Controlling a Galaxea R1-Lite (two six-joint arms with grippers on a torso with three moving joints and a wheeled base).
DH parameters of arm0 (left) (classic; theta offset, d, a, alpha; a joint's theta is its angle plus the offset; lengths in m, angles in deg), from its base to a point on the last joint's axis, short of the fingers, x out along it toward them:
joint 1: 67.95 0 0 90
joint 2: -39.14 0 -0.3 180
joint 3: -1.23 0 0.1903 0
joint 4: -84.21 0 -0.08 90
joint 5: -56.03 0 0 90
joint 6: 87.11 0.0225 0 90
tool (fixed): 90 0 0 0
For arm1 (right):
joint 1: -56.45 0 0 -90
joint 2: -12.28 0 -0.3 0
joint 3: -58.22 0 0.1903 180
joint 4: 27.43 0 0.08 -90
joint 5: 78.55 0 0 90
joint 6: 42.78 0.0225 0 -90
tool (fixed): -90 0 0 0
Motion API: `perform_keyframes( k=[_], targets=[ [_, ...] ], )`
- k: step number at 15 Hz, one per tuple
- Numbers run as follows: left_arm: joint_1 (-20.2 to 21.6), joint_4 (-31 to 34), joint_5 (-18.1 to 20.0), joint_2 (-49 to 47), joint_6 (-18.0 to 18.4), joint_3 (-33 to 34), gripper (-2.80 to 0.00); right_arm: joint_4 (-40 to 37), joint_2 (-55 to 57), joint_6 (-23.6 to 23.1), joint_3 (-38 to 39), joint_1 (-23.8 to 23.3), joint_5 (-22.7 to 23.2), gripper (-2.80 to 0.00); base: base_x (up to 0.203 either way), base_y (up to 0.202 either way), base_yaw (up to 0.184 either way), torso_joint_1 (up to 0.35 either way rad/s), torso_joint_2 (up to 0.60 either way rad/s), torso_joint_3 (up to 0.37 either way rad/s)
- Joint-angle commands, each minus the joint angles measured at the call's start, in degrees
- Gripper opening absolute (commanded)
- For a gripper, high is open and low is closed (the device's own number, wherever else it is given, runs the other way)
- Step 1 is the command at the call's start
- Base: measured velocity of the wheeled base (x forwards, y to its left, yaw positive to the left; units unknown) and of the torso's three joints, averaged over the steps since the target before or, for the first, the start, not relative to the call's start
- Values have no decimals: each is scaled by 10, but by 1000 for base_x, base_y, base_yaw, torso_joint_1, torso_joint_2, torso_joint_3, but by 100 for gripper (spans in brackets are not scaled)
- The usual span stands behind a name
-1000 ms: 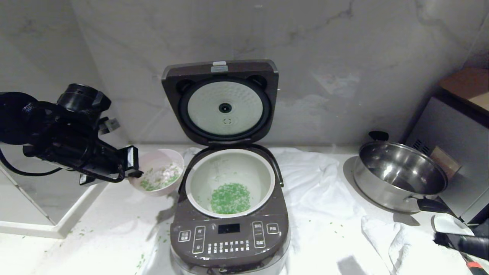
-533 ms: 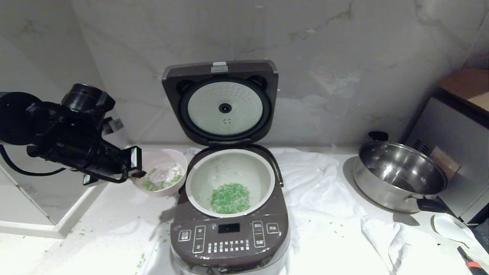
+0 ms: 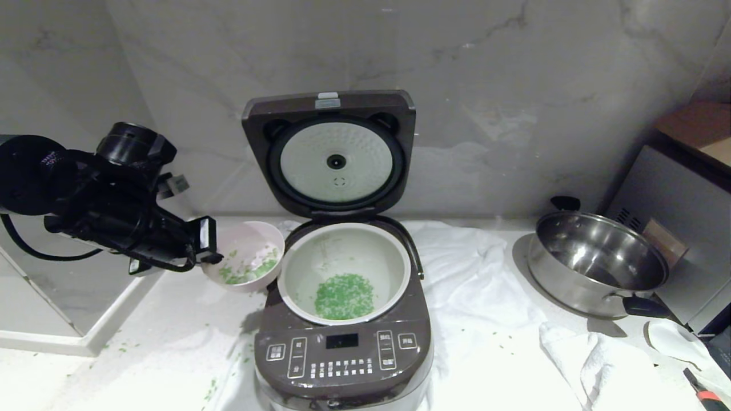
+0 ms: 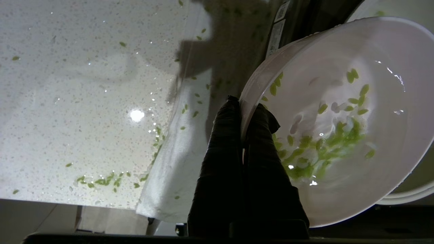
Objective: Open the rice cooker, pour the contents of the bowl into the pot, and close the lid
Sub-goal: Pour the water from the bowl into the rice cooker
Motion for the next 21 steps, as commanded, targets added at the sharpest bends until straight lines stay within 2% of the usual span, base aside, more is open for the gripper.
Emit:
perform_keyframes(
  k=[1, 3, 6, 9, 10, 11, 14, 18, 21],
  targets=[
    [-5, 11, 0, 2, -4, -3, -280, 0, -8, -8, 4, -41, 14, -280, 0, 0, 0, 0, 0, 0],
    [-7, 12, 0, 2, -4, -3, -280, -1, -50, -17, 27, -57, 37, -280, 0, 0, 0, 0, 0, 0],
    [-6, 12, -1, 0, -4, -5, -280, 1, -155, -54, 81, -72, 129, -280, 0, 0, 0, 0, 0, 0],
    [-8, 12, -1, -1, -4, -5, -280, 37, -161, -84, 184, -77, 206, -280, 0, 0, 0, 0, 0, 0],
    [-9, 12, -1, -2, -4, -6, -280, 56, -160, -84, 202, -77, 234, -280, 0, 0, 0, 0, 0, 0],
    [-11, 12, -1, -10, -4, -11, -280, 40, -160, -84, 202, -78, 246, -280, 0, 0, 0, 0, 0, 0],
    [-32, 12, -2, -28, -9, -29, -280, 38, -160, -76, 201, -77, 248, -280, 0, 0, 0, 0, 0, 0],
    [-78, 12, -48, -62, -28, -57, -280, 39, -160, -63, 201, -78, 246, -280, 0, 0, 0, 0, 0, 0],
    [-94, 12, -54, -87, -32, -73, -280, 39, -160, -63, 201, -78, 246, -280, 0, 0, 0, 0, 0, 0]
  ],
)
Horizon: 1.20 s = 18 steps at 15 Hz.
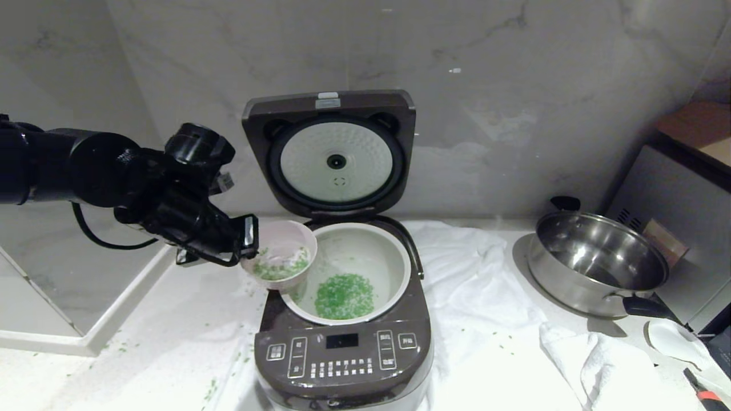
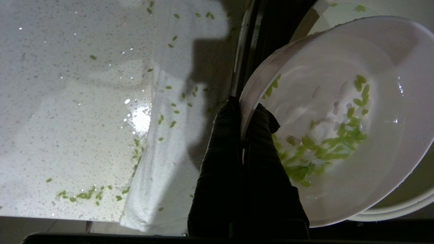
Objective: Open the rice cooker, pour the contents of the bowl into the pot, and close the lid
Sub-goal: Pour the water from the bowl into the rice cooker
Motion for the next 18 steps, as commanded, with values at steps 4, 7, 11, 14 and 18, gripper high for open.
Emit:
perform_keyframes(
  k=[4, 7, 11, 14, 18],
  targets=[
    [-39, -1, 0, -66, -33, -40, -280, 0, 0, 0, 0, 0, 0, -280, 0, 0, 0, 0, 0, 0],
    [-60, -1, -3, -108, -60, -93, -280, 0, 0, 0, 0, 0, 0, -280, 0, 0, 0, 0, 0, 0],
    [-73, -1, -3, -145, -82, -133, -280, 0, 0, 0, 0, 0, 0, -280, 0, 0, 0, 0, 0, 0],
    [-86, -2, -3, -163, -85, -142, -280, 0, 0, 0, 0, 0, 0, -280, 0, 0, 0, 0, 0, 0],
    [-92, -29, -4, -161, -91, -130, -280, 0, 0, 0, 0, 0, 0, -280, 0, 0, 0, 0, 0, 0]
  ],
)
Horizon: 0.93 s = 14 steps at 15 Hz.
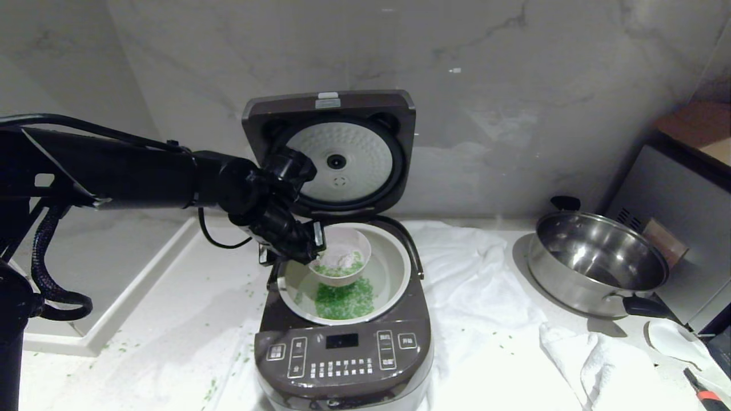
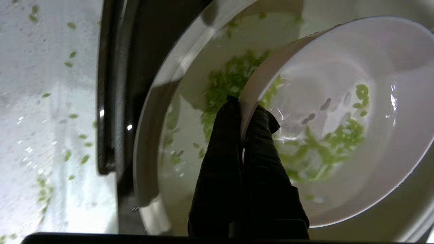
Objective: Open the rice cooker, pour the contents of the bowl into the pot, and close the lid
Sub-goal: Pour the water from the bowl into the rice cooker
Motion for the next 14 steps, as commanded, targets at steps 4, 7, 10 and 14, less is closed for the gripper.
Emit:
perform_keyframes(
  k=[4, 7, 10, 14],
  targets=[
    [-12, -166, -41, 31, -9, 95, -280, 0, 1, 0, 0, 0, 0, -280, 0, 0, 0, 0, 0, 0],
    [-21, -309, -69, 53, -3, 185, -280, 0, 1, 0, 0, 0, 0, -280, 0, 0, 0, 0, 0, 0],
    [-22, -405, -70, 58, -1, 245, -280, 0, 1, 0, 0, 0, 0, -280, 0, 0, 0, 0, 0, 0],
    [-26, -483, -66, 62, -4, 298, -280, 0, 1, 0, 0, 0, 0, -280, 0, 0, 0, 0, 0, 0]
  ],
)
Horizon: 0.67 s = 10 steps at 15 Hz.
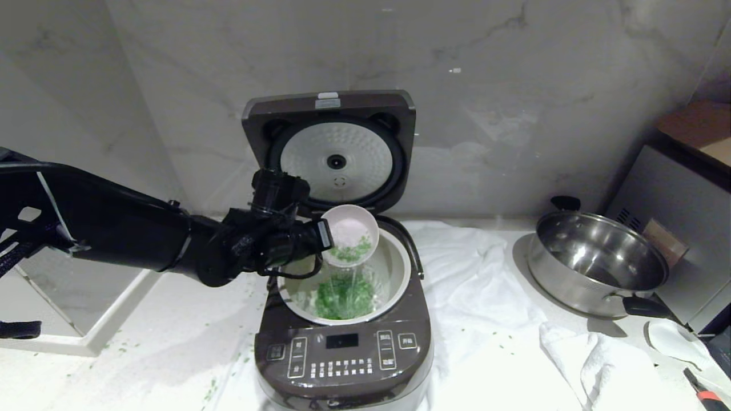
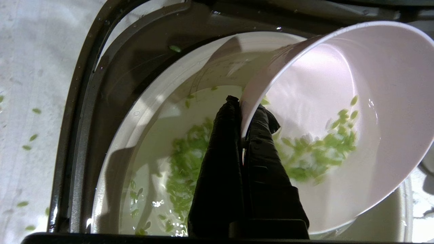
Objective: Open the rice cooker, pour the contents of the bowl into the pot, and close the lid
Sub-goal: Pour the water from the bowl into the rice cooker
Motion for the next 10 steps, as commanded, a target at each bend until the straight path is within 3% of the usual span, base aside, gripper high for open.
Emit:
perform_keyframes(
  k=[1, 4, 8, 10],
  targets=[
    [-2, -56, 2, 4, -3, 39, -280, 0, 1, 0, 0, 0, 0, -280, 0, 0, 0, 0, 0, 0],
    [-6, -259, 11, -12, -4, 112, -280, 0, 1, 0, 0, 0, 0, -280, 0, 0, 0, 0, 0, 0],
    [-7, -585, 36, -91, 6, 190, -280, 0, 1, 0, 0, 0, 0, -280, 0, 0, 0, 0, 0, 0],
    [-5, -663, 42, -132, 22, 203, -280, 0, 1, 0, 0, 0, 0, -280, 0, 0, 0, 0, 0, 0]
  ],
)
